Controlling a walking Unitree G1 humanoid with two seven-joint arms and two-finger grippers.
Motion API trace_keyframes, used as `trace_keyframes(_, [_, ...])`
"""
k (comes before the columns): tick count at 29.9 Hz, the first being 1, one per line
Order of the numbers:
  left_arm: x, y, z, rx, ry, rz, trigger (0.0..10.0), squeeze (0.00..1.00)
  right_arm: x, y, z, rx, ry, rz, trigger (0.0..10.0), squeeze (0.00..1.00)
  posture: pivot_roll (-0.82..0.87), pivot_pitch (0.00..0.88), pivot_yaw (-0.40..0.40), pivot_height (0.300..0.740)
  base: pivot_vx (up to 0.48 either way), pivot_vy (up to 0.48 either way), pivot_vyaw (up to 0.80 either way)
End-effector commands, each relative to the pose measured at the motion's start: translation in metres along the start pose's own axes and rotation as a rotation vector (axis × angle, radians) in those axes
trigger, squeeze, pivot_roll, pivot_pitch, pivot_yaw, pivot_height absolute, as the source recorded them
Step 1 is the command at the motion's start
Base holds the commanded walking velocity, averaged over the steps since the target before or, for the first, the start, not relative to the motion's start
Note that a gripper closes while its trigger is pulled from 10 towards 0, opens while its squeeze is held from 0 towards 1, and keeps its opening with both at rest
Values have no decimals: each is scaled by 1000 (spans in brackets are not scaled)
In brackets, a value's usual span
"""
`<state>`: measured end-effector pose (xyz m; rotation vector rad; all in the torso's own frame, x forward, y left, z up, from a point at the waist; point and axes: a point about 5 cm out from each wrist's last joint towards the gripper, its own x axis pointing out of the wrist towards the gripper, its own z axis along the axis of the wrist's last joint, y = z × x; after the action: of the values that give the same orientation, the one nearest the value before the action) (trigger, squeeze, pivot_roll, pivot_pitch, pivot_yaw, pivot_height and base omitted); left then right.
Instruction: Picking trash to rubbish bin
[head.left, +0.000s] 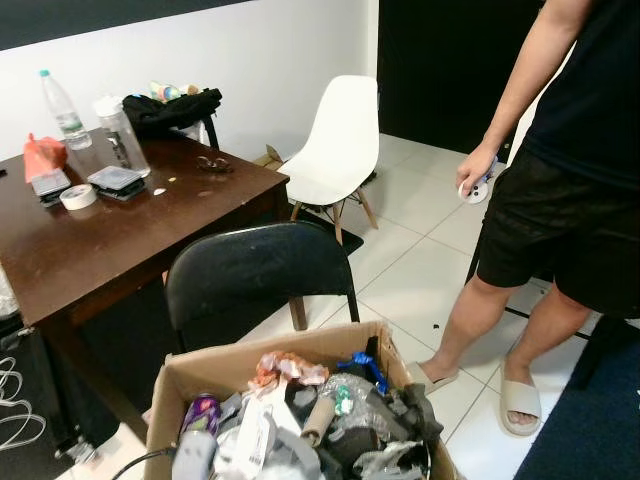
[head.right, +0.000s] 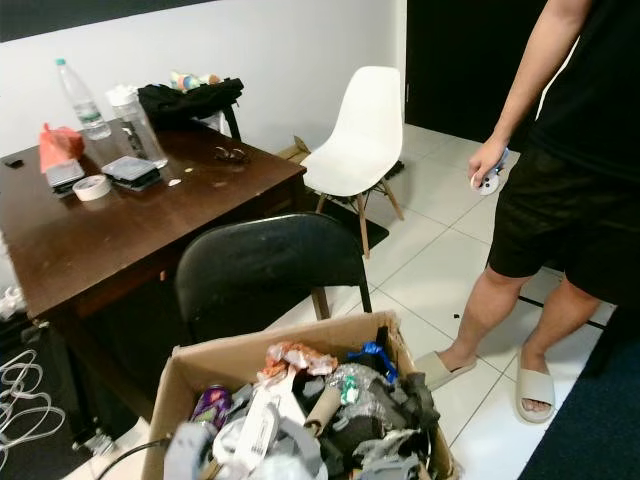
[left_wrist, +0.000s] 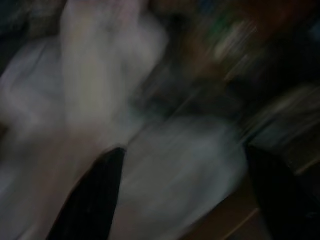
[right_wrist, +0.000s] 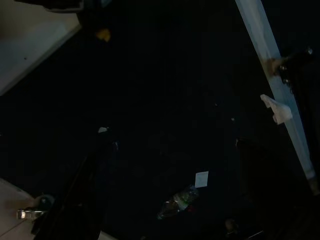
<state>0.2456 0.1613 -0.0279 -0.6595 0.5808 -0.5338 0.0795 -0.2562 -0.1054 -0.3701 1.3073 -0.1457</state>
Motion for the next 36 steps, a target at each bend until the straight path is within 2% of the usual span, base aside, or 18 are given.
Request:
trace_keyframes(1, [-2, -1, 2, -74, -45, -57, 10000, 0, -1, 5, -8, -15, 23, 16, 10000, 0, -273, 121, 107, 740, -375, 0, 0])
trace_keyframes(5, [2, -9, 19, -140, -128, -185, 10000, 0, -1, 4, -7, -18, 21, 16, 10000, 0, -273, 120, 106, 740, -380, 0, 0])
trace_keyframes(10, [4, -15, 28, -159, -170, -270, 10000, 0, -1, 4, -6, -20, 18, 16, 10000, 0, -272, 120, 106, 740, -398, 0, 0])
trace_keyframes(14, [2, -16, 22, -148, -127, -306, 10000, 0, -1, 5, -5, -22, 17, 16, 10000, 0, -270, 122, 108, 740, -480, 0, 0])
trace_keyframes(18, [0, -14, 11, -130, -63, -274, 10000, 0, -1, 5, -5, -22, 17, 17, 10000, 0, -271, 123, 109, 740, -369, 0, 0])
trace_keyframes(21, [-3, -10, -1, -78, 11, -219, 10000, 0, -1, 5, -5, -21, 17, 18, 10000, 0, -270, 124, 111, 740, -354, 0, 0])
trace_keyframes(22, [-6, -6, -11, -40, 77, -174, 10000, 0, -1, 6, -5, -21, 17, 19, 10000, 0, -268, 124, 111, 740, -277, 0, 0])
trace_keyframes(23, [-6, -6, -11, -40, 77, -174, 10000, 0, -1, 6, -5, -21, 17, 19, 10000, 0, -268, 124, 111, 740, -277, 0, 0])
trace_keyframes(24, [-10, 0, -24, 17, 165, -85, 10000, 0, -1, 6, -5, -21, 17, 20, 10000, 0, -265, 125, 111, 740, 0, 0, 0])
trace_keyframes(25, [-10, 0, -24, 17, 165, -85, 10000, 0, -1, 6, -5, -21, 17, 20, 10000, 0, -265, 125, 111, 740, 0, 0, 0])
trace_keyframes(26, [-22, 11, -46, 145, 307, 75, 10000, 0, -1, 7, -4, -22, 16, 23, 10000, 0, -265, 124, 114, 740, 0, 0, 0])
trace_keyframes(28, [-22, 11, -46, 145, 307, 75, 10000, 0, -1, 7, -4, -22, 16, 23, 10000, 0, -265, 124, 114, 740, 0, 0, 0])
trace_keyframes(30, [-35, 21, -61, 215, 395, 188, 10000, 0, -1, 8, -3, -21, 14, 26, 10000, 0, -265, 121, 115, 740, 0, 0, 0])
trace_keyframes(32, [-40, 24, -66, 242, 422, 223, 10000, 0, -1, 9, -3, -21, 14, 26, 10000, 0, -265, 121, 115, 740, 0, 0, 0])
trace_keyframes(33, [-48, 30, -73, 296, 483, 289, 10000, 0, -1, 9, -3, -21, 14, 27, 10000, 0, -265, 121, 115, 740, 0, 0, 0])
trace_keyframes(34, [-48, 30, -73, 296, 483, 289, 10000, 0, -1, 9, -3, -21, 14, 27, 10000, 0, -265, 121, 115, 740, 0, 0, 0])
trace_keyframes(36, [-66, 39, -88, 381, 602, 403, 10000, 0, -1, 10, -2, -22, 13, 27, 10000, 0, -266, 118, 115, 740, 0, 0, 0])
